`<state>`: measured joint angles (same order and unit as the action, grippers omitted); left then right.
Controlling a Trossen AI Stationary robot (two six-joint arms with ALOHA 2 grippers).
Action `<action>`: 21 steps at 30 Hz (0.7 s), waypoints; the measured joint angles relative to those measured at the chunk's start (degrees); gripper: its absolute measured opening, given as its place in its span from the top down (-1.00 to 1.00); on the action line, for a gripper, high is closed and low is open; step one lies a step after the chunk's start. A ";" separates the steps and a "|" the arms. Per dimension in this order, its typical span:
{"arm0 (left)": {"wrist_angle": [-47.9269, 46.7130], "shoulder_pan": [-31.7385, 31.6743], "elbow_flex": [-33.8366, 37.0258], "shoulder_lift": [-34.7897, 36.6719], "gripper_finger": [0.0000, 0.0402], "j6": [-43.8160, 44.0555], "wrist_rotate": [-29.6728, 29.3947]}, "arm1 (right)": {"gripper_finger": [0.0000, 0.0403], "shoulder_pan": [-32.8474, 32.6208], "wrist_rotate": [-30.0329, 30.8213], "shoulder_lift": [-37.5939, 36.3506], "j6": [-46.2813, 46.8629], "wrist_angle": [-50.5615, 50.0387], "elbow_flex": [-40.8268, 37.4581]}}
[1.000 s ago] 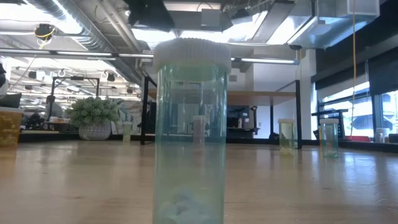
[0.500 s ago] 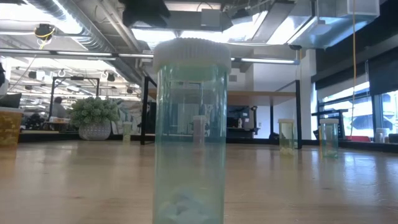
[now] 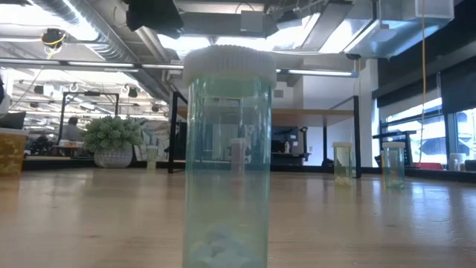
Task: Pick and place medicine bottles onto shelf by color
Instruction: Put the bottom orange pill bottle on the shelf
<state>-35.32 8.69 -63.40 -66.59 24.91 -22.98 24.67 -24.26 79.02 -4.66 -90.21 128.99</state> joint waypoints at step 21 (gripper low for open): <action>-4.51 2.77 -0.04 0.33 0.26 0.69 1.48 | 0.17 -22.21 13.54 9.52 5.11 0.21 0.00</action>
<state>-39.82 11.46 -63.44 -66.26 25.61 -21.50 2.46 -10.72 88.54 0.45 -90.00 128.99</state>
